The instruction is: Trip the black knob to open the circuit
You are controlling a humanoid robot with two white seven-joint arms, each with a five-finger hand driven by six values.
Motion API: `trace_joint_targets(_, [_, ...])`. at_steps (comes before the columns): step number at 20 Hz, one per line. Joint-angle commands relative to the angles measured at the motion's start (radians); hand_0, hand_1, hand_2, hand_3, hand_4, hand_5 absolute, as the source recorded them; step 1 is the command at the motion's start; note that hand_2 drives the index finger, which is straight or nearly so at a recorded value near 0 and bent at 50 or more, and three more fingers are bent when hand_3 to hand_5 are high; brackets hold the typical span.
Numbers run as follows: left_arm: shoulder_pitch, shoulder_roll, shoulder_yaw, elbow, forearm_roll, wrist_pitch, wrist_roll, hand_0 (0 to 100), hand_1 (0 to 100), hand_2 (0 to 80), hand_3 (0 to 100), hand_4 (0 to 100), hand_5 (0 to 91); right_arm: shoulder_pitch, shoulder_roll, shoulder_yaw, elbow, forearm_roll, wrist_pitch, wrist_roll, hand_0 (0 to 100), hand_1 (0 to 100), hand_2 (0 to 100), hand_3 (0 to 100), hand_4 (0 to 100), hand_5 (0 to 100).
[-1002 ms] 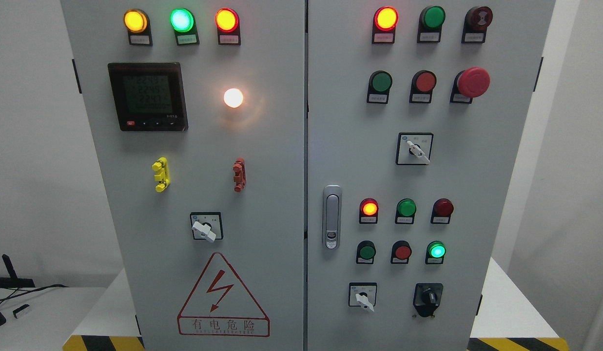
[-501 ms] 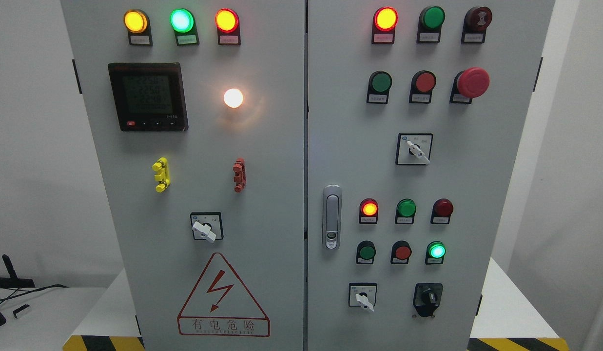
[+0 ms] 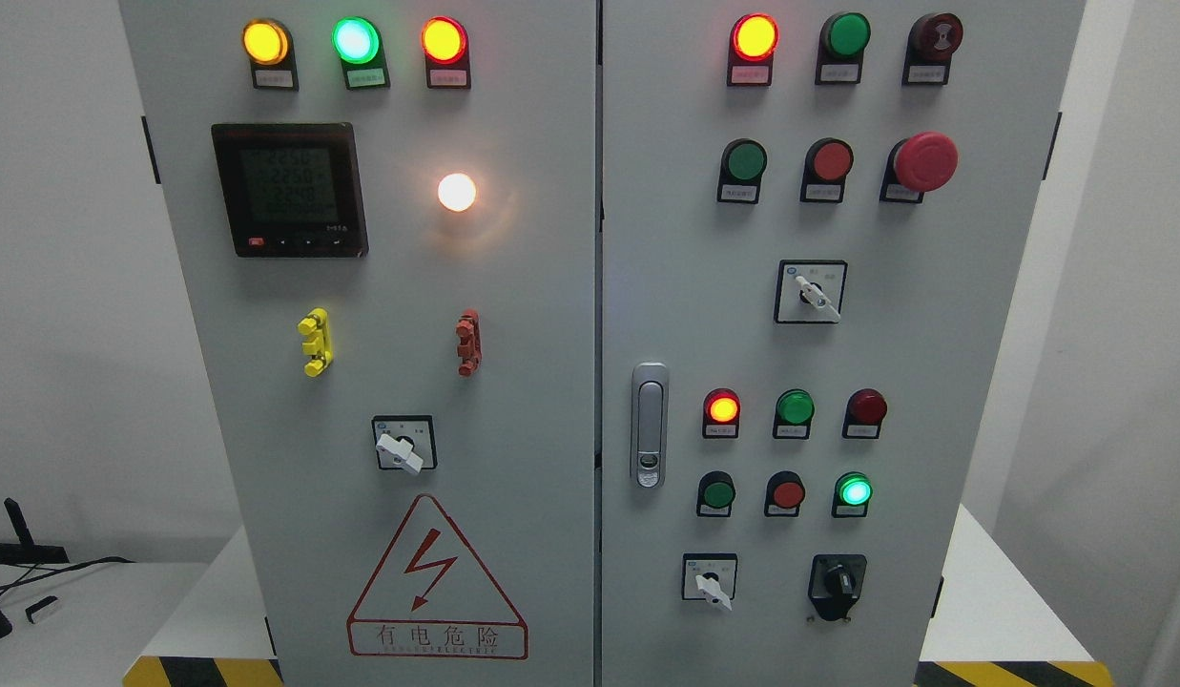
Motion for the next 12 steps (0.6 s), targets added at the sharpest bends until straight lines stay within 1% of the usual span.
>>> trace_joint_targets(1, [0.000, 0.000, 0.000, 0.000, -0.031, -0.001, 0.001, 12, 39, 0.0, 0, 0, 0.0, 0.009, -0.006, -0.021, -0.055, -0.008, 0.004, -0.006, 0, 0, 6, 14, 12, 14])
trace_joint_targets(7, [0.000, 0.000, 0.000, 0.000, -0.031, -0.001, 0.001, 12, 39, 0.0, 0, 0, 0.0, 0.008, -0.005, -0.015, -0.056, -0.008, 0.006, -0.006, 0, 0, 5, 13, 12, 14])
trace_joint_targets(12, [0.000, -0.001, 0.000, 0.000, -0.031, -0.001, 0.001, 12, 39, 0.0, 0, 0, 0.0, 0.008, -0.005, -0.015, -0.055, -0.008, 0.007, -0.006, 0, 0, 5, 14, 14, 15])
